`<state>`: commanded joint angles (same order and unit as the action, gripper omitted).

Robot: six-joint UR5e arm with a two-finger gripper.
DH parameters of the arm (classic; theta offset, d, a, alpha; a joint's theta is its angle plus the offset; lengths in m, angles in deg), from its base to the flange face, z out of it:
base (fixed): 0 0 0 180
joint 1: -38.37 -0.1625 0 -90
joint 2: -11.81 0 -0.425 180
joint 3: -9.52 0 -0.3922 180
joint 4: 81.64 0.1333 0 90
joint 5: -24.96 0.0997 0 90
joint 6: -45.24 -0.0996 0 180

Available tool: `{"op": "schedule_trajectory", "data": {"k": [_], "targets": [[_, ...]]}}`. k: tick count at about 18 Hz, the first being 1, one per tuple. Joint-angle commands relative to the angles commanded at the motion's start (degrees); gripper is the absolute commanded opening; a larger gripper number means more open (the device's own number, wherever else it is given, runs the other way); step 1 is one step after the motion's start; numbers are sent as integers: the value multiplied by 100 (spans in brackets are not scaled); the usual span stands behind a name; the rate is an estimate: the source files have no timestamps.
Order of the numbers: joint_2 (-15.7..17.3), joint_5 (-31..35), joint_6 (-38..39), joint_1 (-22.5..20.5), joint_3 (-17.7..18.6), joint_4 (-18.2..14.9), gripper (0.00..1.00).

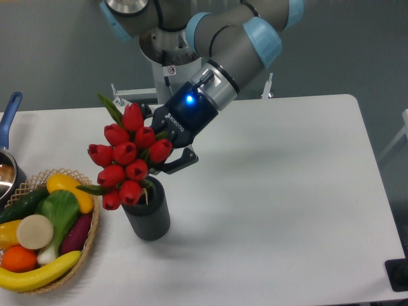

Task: Pick up the flowers from the vase
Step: 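Lift the gripped tulips up and out of the grey vase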

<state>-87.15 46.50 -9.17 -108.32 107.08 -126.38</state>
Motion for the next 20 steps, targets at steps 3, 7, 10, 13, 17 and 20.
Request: {"op": "schedule_trajectory", "data": {"k": [3,7,10,13,17,20], "targets": [[52,0,272,-18,-185,0,49],[97,-9,712,-131,-492,0,49],[132,-9,792,-307,-554,0,49],[176,-9,775,-720,-528,-9,49],[150,-254,722,-1309,-510,0,49],[71,-378,591,-1546,-554,0,49]]}}
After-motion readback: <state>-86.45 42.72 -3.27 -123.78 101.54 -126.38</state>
